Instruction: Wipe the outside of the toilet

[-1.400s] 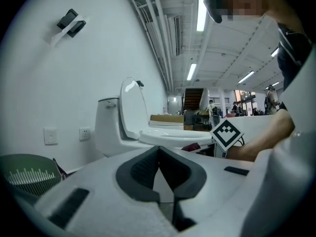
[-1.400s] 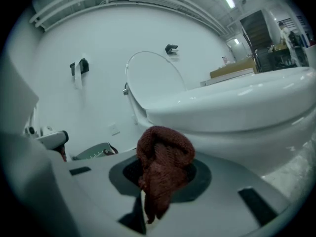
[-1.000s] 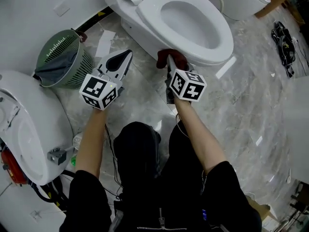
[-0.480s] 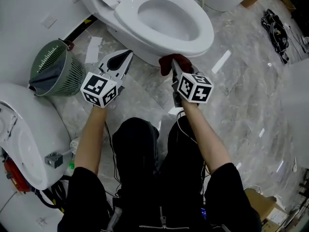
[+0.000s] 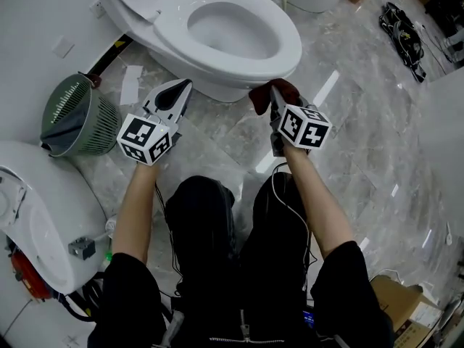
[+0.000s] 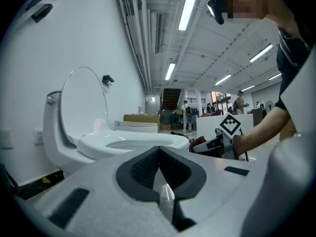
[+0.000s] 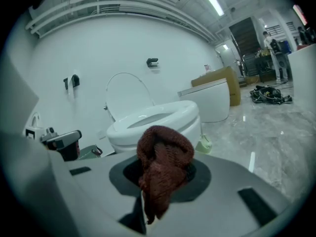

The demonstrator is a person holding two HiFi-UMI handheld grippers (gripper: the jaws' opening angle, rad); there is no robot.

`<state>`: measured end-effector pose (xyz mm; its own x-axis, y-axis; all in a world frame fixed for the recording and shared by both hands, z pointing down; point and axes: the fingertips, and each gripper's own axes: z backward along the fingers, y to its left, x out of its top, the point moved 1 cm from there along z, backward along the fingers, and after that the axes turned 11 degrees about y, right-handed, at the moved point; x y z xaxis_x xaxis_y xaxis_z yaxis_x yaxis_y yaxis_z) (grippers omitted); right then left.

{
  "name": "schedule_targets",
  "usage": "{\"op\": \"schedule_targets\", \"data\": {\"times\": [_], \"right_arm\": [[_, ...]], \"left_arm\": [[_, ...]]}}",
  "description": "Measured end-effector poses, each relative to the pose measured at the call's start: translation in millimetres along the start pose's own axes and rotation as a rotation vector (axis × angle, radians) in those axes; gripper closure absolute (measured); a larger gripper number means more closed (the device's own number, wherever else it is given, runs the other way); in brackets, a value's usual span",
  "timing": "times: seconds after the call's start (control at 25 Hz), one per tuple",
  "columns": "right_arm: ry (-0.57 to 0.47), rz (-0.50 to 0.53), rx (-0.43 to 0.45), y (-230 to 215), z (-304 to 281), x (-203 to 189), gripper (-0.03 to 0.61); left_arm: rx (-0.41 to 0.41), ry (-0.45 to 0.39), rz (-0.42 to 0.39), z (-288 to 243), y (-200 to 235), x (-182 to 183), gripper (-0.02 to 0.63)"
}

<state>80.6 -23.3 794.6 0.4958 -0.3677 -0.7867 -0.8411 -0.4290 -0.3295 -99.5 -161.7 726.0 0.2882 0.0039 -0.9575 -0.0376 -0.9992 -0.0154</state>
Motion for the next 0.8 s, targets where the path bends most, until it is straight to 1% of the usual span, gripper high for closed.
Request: {"op": "schedule_targets", "data": {"times": [0.16, 0.24, 0.4, 0.48, 0.56, 0.64, 0.72, 0.8], "right_arm": [[-0.002, -0.02, -0.06, -36.0, 3.2, 10.4, 0.497], [0.002, -0.031, -0.075, -50.2, 3.7, 16.7, 0.497], [0.015, -0.006, -0.063, -49.2, 4.3, 23.1, 0.497], [-0.002, 0.031, -0.049, -38.0, 15.6, 22.2, 0.497], [-0.009, 0.119, -0.015, -16.7, 29.8, 18.0, 0.497], [0.004, 0.195, 0.04, 11.5, 34.6, 11.9, 0.495], [0.014, 0.225, 0.103, 43.0, 29.3, 7.0, 0.495], [0.023, 0.234, 0.159, 75.1, 17.5, 1.3, 0.495]], "left_arm": [[0.007, 0.0, 0.002, 2.7, -0.4, -0.5, 0.61], [0.008, -0.001, 0.002, 3.2, -1.2, -0.9, 0.61], [0.022, -0.002, 0.013, 8.0, 5.1, -2.7, 0.611], [0.028, -0.003, 0.019, 11.7, 8.9, -4.7, 0.61], [0.028, -0.009, 0.024, 15.9, 12.9, -7.0, 0.609], [0.037, -0.01, 0.028, 22.1, 21.9, -10.2, 0.609], [0.06, -0.005, 0.035, 29.7, 34.5, -14.2, 0.609], [0.079, -0.006, 0.047, 37.9, 44.6, -18.4, 0.611]]}}
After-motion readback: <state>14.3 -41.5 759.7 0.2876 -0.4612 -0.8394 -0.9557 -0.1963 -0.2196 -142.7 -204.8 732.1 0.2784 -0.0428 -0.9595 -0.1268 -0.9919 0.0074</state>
